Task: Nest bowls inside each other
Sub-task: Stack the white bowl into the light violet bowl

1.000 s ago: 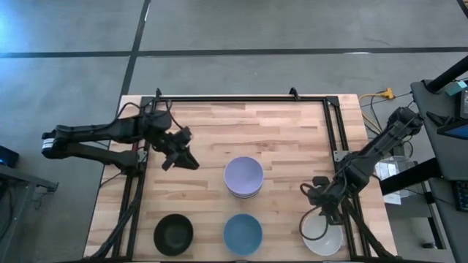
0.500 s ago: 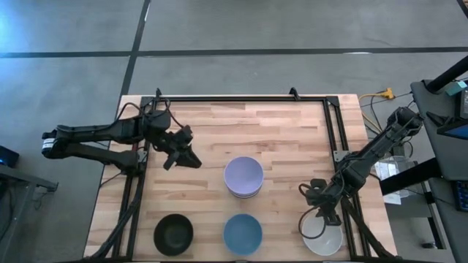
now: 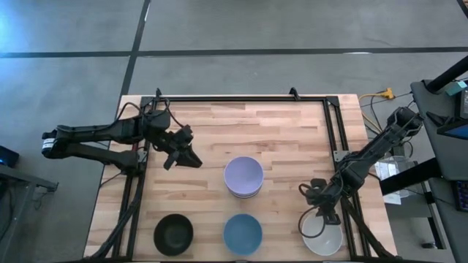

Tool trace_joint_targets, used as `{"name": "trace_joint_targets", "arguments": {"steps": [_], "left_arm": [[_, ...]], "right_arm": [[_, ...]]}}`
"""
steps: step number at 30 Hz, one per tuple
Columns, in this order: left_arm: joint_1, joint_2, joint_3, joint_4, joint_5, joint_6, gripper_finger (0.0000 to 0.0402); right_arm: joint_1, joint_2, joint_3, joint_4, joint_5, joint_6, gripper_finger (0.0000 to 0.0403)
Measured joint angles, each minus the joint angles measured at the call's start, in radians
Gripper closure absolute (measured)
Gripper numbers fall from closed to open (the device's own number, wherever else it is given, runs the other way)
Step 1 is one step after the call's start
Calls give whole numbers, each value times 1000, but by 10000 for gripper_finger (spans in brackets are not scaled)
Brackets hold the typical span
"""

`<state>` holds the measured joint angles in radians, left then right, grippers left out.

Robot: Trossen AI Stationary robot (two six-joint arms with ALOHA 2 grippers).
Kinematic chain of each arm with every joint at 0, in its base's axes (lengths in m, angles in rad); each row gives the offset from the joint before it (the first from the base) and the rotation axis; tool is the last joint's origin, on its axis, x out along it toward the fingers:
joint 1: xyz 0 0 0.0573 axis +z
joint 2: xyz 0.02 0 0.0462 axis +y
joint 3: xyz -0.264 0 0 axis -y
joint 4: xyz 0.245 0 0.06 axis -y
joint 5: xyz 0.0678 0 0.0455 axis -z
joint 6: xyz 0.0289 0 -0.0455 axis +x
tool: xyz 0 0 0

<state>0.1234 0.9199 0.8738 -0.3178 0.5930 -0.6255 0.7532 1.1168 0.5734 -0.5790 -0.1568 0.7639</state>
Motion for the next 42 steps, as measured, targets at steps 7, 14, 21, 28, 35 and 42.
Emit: {"name": "trace_joint_targets", "arguments": {"steps": [7,14,21,28,35,42], "left_arm": [[0,-1,0,2,0,-26,323],[0,-4,5,5,0,-51,323],[0,-5,11,11,0,-51,323],[0,11,8,40,0,-45,323],[0,48,10,95,0,-48,323],[-23,45,10,125,-1,-73,323]], "right_arm": [[0,11,-32,95,-44,17,301],[1,115,-8,113,-111,48,389],[-38,144,95,115,-137,48,393],[-197,102,296,86,-74,93,394],[-387,136,570,91,168,-51,394],[-603,280,840,66,160,-132,394]]}}
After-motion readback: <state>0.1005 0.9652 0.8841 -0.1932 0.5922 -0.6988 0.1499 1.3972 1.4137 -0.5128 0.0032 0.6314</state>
